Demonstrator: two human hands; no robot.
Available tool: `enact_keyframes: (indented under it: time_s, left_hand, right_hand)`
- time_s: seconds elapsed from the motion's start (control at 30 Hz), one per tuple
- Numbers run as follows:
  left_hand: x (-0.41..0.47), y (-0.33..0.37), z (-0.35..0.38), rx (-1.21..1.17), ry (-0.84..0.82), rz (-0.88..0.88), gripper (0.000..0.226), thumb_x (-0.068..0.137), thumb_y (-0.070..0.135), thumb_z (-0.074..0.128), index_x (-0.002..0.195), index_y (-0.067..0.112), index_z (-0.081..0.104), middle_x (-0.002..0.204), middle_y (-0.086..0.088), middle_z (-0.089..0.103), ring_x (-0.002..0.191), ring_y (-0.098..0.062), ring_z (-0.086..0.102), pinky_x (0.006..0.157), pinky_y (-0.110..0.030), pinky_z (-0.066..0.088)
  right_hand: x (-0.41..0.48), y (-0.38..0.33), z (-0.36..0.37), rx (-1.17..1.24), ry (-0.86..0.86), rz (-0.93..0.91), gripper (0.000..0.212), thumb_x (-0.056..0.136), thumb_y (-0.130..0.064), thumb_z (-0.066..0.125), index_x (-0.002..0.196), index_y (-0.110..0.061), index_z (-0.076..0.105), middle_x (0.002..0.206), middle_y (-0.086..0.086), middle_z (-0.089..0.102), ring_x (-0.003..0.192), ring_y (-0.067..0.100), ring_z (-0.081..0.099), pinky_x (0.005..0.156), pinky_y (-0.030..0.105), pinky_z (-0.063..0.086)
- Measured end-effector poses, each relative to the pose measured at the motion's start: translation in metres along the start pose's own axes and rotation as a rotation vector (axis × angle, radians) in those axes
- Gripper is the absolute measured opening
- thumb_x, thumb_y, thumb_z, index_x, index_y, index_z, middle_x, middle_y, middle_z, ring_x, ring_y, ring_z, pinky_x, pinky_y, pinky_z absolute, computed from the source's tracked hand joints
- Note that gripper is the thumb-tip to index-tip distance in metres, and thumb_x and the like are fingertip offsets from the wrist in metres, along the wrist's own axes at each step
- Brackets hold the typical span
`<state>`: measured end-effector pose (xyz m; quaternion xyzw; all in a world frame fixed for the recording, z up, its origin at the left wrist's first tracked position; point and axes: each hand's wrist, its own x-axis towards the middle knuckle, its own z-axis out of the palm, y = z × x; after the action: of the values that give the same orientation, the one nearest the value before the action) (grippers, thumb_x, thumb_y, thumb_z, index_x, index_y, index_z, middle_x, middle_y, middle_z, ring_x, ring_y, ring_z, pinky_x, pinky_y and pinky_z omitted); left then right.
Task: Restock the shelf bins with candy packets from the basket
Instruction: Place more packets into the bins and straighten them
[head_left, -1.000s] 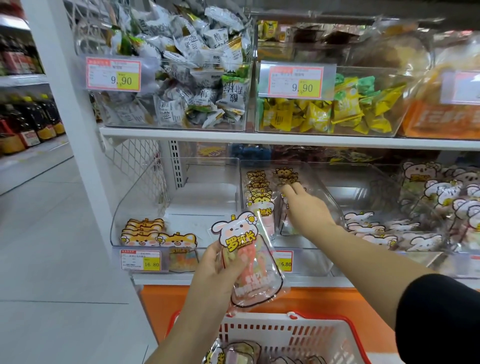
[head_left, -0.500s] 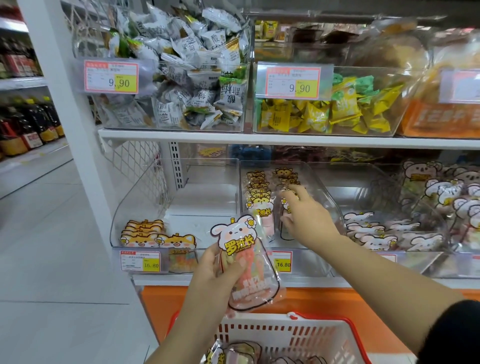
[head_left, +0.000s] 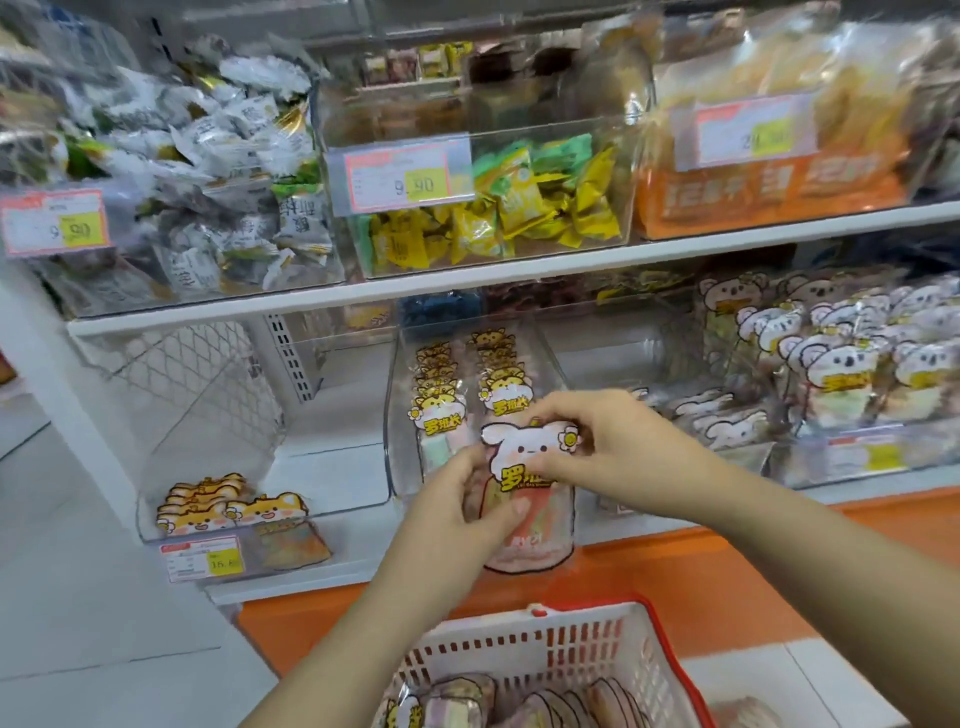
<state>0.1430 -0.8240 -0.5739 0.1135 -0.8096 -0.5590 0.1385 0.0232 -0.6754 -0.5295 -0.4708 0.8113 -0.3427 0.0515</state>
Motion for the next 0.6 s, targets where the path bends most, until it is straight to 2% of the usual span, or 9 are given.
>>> enact_keyframes:
  time_s: [0.07, 0.13, 0.2, 0.3, 0.37, 0.43, 0.5, 0.53, 0.6]
  left_hand:
    - [0.013, 0.018, 0.011, 0.052, 0.011, 0.063, 0.04, 0.094, 0.019, 0.067, 0.127, 0.037, 0.055, 0.115, 0.019, 0.067, 0.105, 0.009, 0.061, 0.091, -0.013, 0.049]
    - [0.031, 0.034, 0.018, 0.103, 0.046, 0.144, 0.041, 0.095, 0.023, 0.065, 0.125, 0.047, 0.052, 0.116, 0.022, 0.062, 0.108, 0.009, 0.058, 0.091, -0.014, 0.049]
    - [0.054, 0.043, 0.025, 0.103, 0.097, 0.212, 0.041, 0.097, 0.021, 0.063, 0.125, 0.048, 0.052, 0.122, 0.019, 0.06, 0.114, 0.005, 0.057, 0.095, -0.02, 0.049]
    - [0.09, 0.047, 0.041, 0.233, 0.144, 0.222, 0.037, 0.097, 0.02, 0.062, 0.13, 0.035, 0.058, 0.121, 0.015, 0.063, 0.113, -0.001, 0.058, 0.1, -0.032, 0.049]
    - [0.111, 0.045, 0.056, 0.413, 0.115, 0.229, 0.035, 0.096, 0.02, 0.062, 0.13, 0.029, 0.061, 0.121, 0.014, 0.064, 0.112, -0.002, 0.059, 0.102, -0.033, 0.047]
    - [0.129, 0.046, 0.075, 0.655, 0.047, 0.266, 0.036, 0.097, 0.022, 0.06, 0.131, 0.028, 0.061, 0.13, 0.012, 0.063, 0.121, -0.007, 0.055, 0.11, -0.035, 0.039]
    - [0.145, 0.05, 0.094, 0.988, -0.072, 0.264, 0.04, 0.098, 0.029, 0.055, 0.138, 0.033, 0.054, 0.14, 0.011, 0.057, 0.132, -0.014, 0.049, 0.121, -0.045, 0.022]
    - [0.152, 0.052, 0.102, 1.129, -0.129, 0.238, 0.042, 0.099, 0.032, 0.053, 0.141, 0.035, 0.05, 0.142, 0.01, 0.055, 0.135, -0.016, 0.047, 0.122, -0.049, 0.013]
    - [0.165, 0.055, 0.114, 1.29, -0.206, 0.189, 0.04, 0.1, 0.031, 0.051, 0.14, 0.033, 0.049, 0.138, 0.003, 0.059, 0.133, -0.021, 0.049, 0.121, -0.054, 0.005]
  right_hand:
    - [-0.008, 0.007, -0.023, 0.006, 0.116, -0.03, 0.02, 0.09, -0.032, 0.071, 0.107, -0.041, 0.065, 0.096, -0.029, 0.063, 0.073, -0.001, 0.059, 0.065, 0.01, 0.039]
    - [-0.013, 0.02, -0.044, -0.018, 0.291, -0.075, 0.016, 0.09, -0.024, 0.07, 0.102, -0.035, 0.069, 0.087, -0.031, 0.062, 0.078, -0.007, 0.058, 0.067, 0.007, 0.039]
    - [-0.014, 0.038, -0.059, -0.043, 0.481, -0.116, 0.017, 0.089, -0.015, 0.069, 0.1, -0.028, 0.072, 0.085, -0.034, 0.06, 0.08, -0.012, 0.057, 0.071, 0.009, 0.042]
    - [-0.005, 0.072, -0.075, -0.122, 0.631, -0.098, 0.019, 0.089, -0.009, 0.068, 0.1, -0.025, 0.072, 0.087, -0.028, 0.06, 0.077, -0.009, 0.053, 0.073, 0.03, 0.048]
    - [0.002, 0.094, -0.082, -0.192, 0.603, -0.016, 0.02, 0.091, -0.009, 0.066, 0.102, -0.025, 0.072, 0.09, -0.019, 0.064, 0.08, 0.002, 0.056, 0.073, 0.034, 0.051]
    - [0.007, 0.114, -0.086, -0.264, 0.541, 0.058, 0.02, 0.092, -0.011, 0.064, 0.103, -0.026, 0.071, 0.097, -0.01, 0.069, 0.091, 0.017, 0.062, 0.077, 0.041, 0.054]
    - [0.013, 0.131, -0.086, -0.326, 0.468, 0.105, 0.019, 0.092, -0.013, 0.064, 0.104, -0.027, 0.07, 0.103, -0.007, 0.069, 0.098, 0.021, 0.063, 0.081, 0.043, 0.054]
    - [0.017, 0.137, -0.086, -0.357, 0.424, 0.138, 0.019, 0.092, -0.015, 0.063, 0.104, -0.028, 0.069, 0.106, -0.006, 0.068, 0.1, 0.022, 0.063, 0.082, 0.044, 0.054]
    - [0.023, 0.147, -0.086, -0.446, 0.321, 0.212, 0.02, 0.093, -0.015, 0.058, 0.105, -0.03, 0.065, 0.105, -0.003, 0.067, 0.099, 0.025, 0.063, 0.079, 0.042, 0.055]
